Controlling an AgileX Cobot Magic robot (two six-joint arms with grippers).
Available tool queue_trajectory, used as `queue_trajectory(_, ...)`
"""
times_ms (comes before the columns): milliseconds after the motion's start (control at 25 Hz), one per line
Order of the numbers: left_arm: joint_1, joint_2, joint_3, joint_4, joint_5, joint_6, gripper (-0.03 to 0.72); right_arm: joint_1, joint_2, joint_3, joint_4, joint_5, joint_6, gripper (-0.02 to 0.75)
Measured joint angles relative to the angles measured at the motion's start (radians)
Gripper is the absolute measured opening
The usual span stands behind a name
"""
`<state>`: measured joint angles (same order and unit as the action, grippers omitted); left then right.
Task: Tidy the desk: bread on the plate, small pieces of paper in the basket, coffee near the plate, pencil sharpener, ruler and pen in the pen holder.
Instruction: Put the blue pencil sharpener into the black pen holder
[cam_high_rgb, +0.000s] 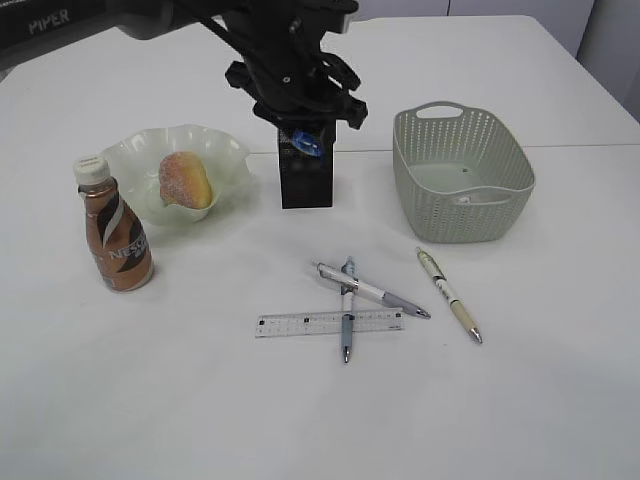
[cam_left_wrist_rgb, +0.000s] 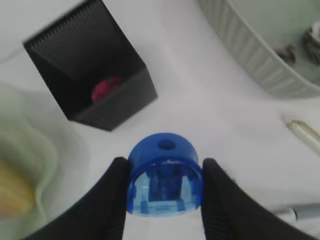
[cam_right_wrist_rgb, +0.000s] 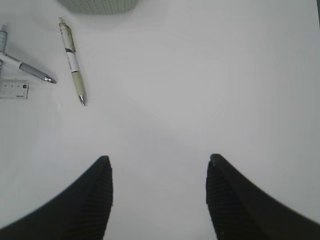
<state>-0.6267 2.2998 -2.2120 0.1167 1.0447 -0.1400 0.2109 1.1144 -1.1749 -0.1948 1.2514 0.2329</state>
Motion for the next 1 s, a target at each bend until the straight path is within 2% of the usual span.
queue_trajectory(480,0.002,0.0,-0.002,0.215,-0.378,-0.149,0.283,0.0,0.0,0.0,-0.019,0.001,0.0,0.467)
queue_trajectory(800,0.031,0.019,-0.002,0.253,-0.451,-0.233,0.283,0.0,0.0,0.0,-0.019,0.001,0.0,0.467)
queue_trajectory(1000,0.046,0.065,-0.002,0.251,-0.475,-0.246,0.283,0.0,0.0,0.0,-0.019,0.001,0.0,0.467)
